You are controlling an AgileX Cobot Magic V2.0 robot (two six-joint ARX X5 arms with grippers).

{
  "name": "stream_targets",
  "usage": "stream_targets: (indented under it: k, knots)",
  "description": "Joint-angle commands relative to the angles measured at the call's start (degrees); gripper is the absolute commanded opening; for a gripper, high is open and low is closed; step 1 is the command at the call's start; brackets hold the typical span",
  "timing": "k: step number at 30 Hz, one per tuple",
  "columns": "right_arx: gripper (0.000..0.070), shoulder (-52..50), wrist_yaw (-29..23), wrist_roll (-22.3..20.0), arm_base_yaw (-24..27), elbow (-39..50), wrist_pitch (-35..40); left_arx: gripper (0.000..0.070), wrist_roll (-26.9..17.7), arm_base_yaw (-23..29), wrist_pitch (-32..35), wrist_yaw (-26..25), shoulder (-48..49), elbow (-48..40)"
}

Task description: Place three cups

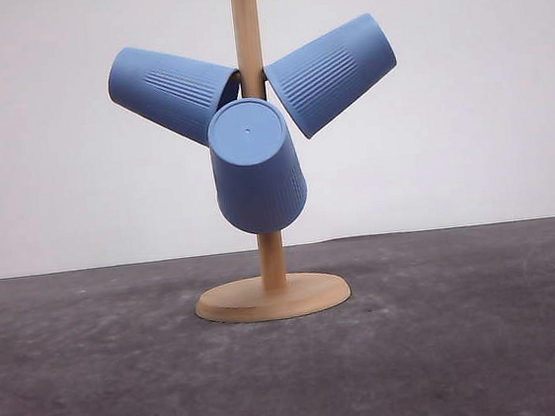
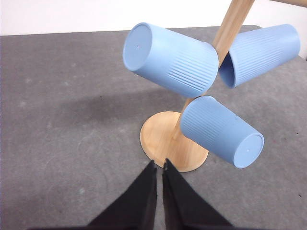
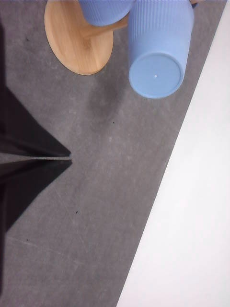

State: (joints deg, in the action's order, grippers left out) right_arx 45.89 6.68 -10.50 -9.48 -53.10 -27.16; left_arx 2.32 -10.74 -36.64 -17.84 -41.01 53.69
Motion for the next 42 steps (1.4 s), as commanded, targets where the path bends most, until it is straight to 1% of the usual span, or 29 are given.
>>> stream_targets:
  k: [1,2,4,6,8,9,11,13,16,19,23,27,32,42]
  knots:
    - [0.0003,0.37,-0.09,-0.33,-0.11,-0.42,0.57,0.0,-5.45,-0.01,2.15,0.44,0.81,-0.78]
    - [0.0003,0.37,-0.09,-0.33,-0.11,-0.42,0.57,0.0,-6.9,0.35,4.32,0.47,1.86,-2.44]
    - [0.0003,0.37,-0.07,-0.33,-0.14,-0.42,0.57,0.0,-7.01,1.38,10.95,0.47,5.13,-8.31]
    - [0.0003,0.37,-0.09,-0.33,-0.15,-0.42,0.57,0.0,-7.75,3.03,18.57,0.5,9.78,-16.36]
    - [0.0003,0.37,-0.09,-0.33,-0.15,-0.42,0.57,0.0,-8.05,4.93,24.62,0.98,14.56,-24.16]
    - [0.0003,0.37,-0.09,-0.33,-0.14,-0.42,0.57,0.0,-7.97,5.95,26.74,1.83,17.04,-27.81]
    - [0.0003,0.37,-0.1,-0.33,-0.13,-0.42,0.57,0.0,-7.68,7.7,28.84,4.78,21.8,-34.01]
    - [0.0003,0.37,-0.09,-0.33,-0.14,-0.42,0.57,0.0,-7.25,9.02,28.83,8.58,26.45,-38.94]
    - [0.0003,0.37,-0.09,-0.33,-0.14,-0.42,0.57,0.0,-4.96,10.39,28.41,14.02,32.45,-44.34]
    - [0.0003,0.37,-0.09,-0.33,-0.15,-0.42,0.57,0.0,-2.71,11.04,28.4,16.7,37.05,-47.81]
    - [0.0003,0.37,-0.09,-0.33,-0.15,-0.42,0.57,0.0,-2.67,11.13,28.6,16.8,40.8,-50.95]
    - [0.0003,0.37,-0.09,-0.31,-0.14,-0.42,0.58,0.0,-2.65,11.13,28.96,17.01,40.86,-52.84]
    - [0.0003,0.37,-0.09,-0.33,-0.14,-0.42,0.57,0.0,-1.65,11.1,28.42,16.78,40.86,-53.0]
    - [0.0003,0.37,-0.1,-0.33,-0.13,-0.42,0.57,0.0,-1.63,11.1,28.56,16.8,40.82,-52.98]
